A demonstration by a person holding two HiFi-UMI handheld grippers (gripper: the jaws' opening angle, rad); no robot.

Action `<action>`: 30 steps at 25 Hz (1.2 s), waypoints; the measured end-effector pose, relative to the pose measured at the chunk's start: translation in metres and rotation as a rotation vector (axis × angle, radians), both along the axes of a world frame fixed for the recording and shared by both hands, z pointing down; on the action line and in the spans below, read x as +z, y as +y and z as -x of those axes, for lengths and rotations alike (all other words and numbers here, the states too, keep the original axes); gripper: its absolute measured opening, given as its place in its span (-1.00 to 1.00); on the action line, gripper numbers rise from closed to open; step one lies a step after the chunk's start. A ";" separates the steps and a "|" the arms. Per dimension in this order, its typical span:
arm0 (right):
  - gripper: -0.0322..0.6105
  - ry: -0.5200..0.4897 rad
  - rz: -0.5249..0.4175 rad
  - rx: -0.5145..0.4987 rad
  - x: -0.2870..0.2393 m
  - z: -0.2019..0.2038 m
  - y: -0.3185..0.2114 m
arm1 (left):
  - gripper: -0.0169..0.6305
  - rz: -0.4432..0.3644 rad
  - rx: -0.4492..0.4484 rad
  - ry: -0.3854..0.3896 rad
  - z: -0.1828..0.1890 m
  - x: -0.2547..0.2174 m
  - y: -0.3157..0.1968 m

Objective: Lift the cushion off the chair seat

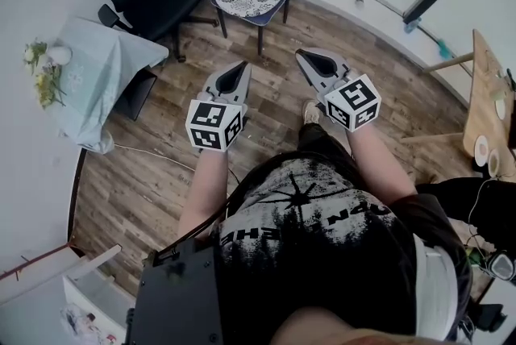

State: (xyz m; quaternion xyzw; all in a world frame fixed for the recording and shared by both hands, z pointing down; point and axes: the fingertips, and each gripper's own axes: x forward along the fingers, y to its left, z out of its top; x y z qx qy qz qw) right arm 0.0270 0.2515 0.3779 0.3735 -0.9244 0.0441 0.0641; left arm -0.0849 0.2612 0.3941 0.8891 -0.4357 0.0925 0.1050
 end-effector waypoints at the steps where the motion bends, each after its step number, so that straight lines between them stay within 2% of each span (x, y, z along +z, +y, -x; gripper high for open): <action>1: -0.84 -0.005 0.006 0.000 0.002 -0.001 -0.003 | -0.91 0.002 -0.002 -0.001 0.000 0.001 -0.003; 8: -0.84 -0.030 0.053 -0.005 0.016 -0.006 -0.034 | -0.91 0.031 -0.021 -0.012 -0.002 0.016 -0.029; 30: -0.84 -0.010 0.063 -0.152 0.017 -0.019 -0.183 | -0.91 0.063 -0.147 -0.017 -0.025 0.020 -0.172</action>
